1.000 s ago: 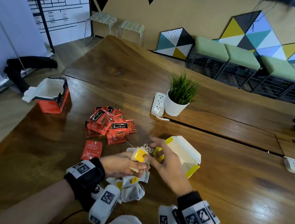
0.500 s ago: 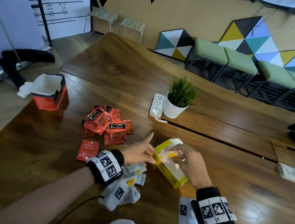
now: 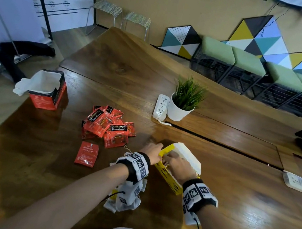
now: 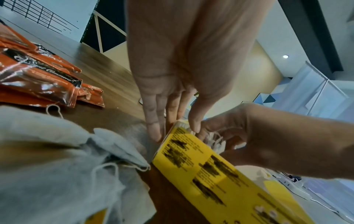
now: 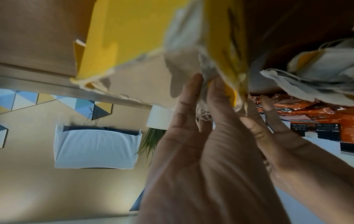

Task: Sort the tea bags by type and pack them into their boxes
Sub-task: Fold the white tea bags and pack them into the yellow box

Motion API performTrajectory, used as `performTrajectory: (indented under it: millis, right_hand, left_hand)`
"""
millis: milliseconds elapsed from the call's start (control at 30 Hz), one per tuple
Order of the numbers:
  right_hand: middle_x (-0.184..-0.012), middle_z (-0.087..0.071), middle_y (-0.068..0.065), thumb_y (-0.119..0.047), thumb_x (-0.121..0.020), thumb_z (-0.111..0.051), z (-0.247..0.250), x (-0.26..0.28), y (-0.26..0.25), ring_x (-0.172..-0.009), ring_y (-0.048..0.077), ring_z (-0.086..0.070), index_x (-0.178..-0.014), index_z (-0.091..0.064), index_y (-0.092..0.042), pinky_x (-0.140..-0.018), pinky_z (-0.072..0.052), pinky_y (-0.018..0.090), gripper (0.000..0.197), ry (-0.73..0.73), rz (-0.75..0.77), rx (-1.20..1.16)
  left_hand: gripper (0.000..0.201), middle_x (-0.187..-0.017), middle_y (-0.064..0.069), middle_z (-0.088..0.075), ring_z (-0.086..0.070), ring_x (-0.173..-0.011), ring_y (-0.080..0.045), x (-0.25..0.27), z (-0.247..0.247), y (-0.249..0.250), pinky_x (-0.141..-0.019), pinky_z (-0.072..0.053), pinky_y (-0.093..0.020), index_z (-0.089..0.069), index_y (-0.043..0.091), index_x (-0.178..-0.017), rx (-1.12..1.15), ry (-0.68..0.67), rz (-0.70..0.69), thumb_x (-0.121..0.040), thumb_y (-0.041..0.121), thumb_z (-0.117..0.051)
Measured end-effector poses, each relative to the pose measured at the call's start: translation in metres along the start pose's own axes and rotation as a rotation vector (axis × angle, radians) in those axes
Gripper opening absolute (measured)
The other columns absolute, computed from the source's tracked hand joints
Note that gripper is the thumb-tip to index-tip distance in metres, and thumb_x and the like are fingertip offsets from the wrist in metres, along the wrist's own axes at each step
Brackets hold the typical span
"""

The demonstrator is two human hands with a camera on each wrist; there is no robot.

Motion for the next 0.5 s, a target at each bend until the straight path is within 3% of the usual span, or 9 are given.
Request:
performTrajectory:
  millis: [133, 300, 400, 500]
  right_hand:
    - [-0.135, -0.043, 0.003, -0.001, -0.083, -0.058, -0.005, -0.004, 0.008, -0.111, 0.027, -0.056, -0.129, -0.045, -0.019, -0.09, -0.047, 0.036, 0.051, 0.08, -0.035, -0.204]
    - [-0.121, -0.059, 0.004, 0.001, -0.079, -0.061, -0.013, 0.004, 0.028, -0.107, 0.023, -0.059, -0.125, -0.044, -0.025, -0.092, -0.049, 0.039, 0.055, 0.198, -0.226, -0.536]
    - [-0.115, -0.064, 0.009, -0.005, -0.084, -0.059, -0.02, 0.004, 0.028, -0.105, 0.026, -0.06, -0.13, -0.044, -0.02, -0.091, -0.047, 0.037, 0.05, 0.175, -0.295, -0.463]
    - [-0.12, -0.062, 0.013, -0.003, -0.085, -0.054, -0.024, 0.0, 0.023, -0.109, 0.029, -0.058, -0.133, -0.042, -0.018, -0.093, -0.046, 0.038, 0.052, 0.18, -0.294, -0.428]
  left_hand:
    - [0.037, -0.126, -0.017, -0.056, -0.055, -0.115, -0.034, -0.004, 0.003, -0.007, -0.096, -0.046, -0.04, -0.05, 0.015, -0.129, 0.009, 0.058, -0.005, -0.092, 0.02, -0.052]
    - [0.033, -0.122, -0.017, -0.059, -0.055, -0.113, -0.033, -0.006, 0.008, -0.01, -0.095, -0.046, -0.039, -0.057, 0.011, -0.123, 0.084, 0.035, -0.028, -0.095, 0.018, -0.041]
    - [0.031, -0.113, -0.021, -0.062, -0.057, -0.107, -0.034, -0.003, 0.012, -0.011, -0.087, -0.045, -0.035, -0.061, -0.001, -0.11, 0.106, 0.03, -0.019, -0.095, 0.009, -0.036]
    - [0.031, -0.114, -0.021, -0.062, -0.058, -0.107, -0.033, -0.002, 0.012, -0.014, -0.087, -0.045, -0.034, -0.063, -0.003, -0.107, 0.126, 0.026, 0.002, -0.096, 0.009, -0.036]
Point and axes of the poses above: each hand's wrist, its own x-axis away from the middle knuckle, its own z-axis out of the back of the hand, y = z × x, the point moved 7 cm from there along -x, towards the middle knuckle
